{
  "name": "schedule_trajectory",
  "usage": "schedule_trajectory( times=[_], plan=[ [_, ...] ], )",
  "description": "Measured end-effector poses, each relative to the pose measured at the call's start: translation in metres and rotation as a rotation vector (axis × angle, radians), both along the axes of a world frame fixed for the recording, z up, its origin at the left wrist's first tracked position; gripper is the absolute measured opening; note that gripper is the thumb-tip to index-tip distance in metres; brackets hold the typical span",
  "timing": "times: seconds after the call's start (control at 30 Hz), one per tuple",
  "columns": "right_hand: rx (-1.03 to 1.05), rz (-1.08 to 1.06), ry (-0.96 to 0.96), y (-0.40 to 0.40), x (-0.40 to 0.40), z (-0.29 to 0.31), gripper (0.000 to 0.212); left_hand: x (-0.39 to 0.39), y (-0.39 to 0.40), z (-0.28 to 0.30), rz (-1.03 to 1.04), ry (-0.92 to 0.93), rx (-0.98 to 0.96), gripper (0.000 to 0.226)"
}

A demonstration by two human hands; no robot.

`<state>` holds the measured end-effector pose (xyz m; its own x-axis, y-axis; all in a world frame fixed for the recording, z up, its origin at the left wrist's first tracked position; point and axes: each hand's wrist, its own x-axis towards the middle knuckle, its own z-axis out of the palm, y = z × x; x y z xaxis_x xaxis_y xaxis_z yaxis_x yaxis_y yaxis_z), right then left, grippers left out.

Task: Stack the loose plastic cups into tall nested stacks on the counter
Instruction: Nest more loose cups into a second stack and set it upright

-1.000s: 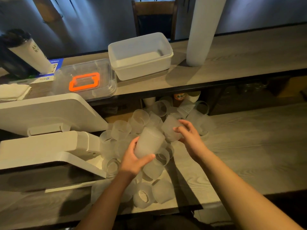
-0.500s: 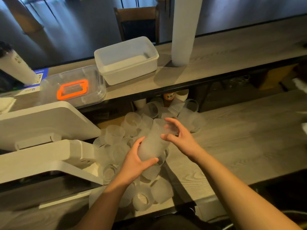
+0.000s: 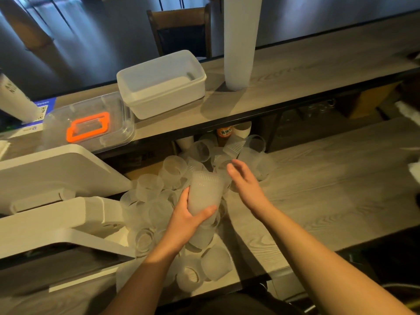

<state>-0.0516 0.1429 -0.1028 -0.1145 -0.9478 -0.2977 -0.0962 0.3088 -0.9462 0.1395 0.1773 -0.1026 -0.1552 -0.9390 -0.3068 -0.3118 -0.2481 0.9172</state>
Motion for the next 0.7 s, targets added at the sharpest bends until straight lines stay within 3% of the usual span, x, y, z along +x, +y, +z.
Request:
schedule_trajectory(
  times=[0.17, 0.43, 0.57, 0.7],
  plan=[
    [0.09, -0.317, 0.149, -0.034, -0.052, -0.037, 0.081, -0.007, -0.004, -0.001, 0.03, -0.024, 0.01, 0.092],
    [0.196, -0.285, 0.257, -0.08, -0.072, -0.075, 0.107, -0.021, -0.013, 0.004, 0.094, -0.025, 0.048, 0.096],
    [0.205, -0.293, 0.324, -0.096, -0.068, -0.083, 0.108, -0.019, -0.017, 0.001, 0.119, -0.007, 0.05, 0.095],
    [0.221, -0.301, 0.339, -0.103, -0.069, -0.082, 0.094, -0.022, -0.019, 0.001, 0.133, 0.004, 0.05, 0.095]
  ],
)
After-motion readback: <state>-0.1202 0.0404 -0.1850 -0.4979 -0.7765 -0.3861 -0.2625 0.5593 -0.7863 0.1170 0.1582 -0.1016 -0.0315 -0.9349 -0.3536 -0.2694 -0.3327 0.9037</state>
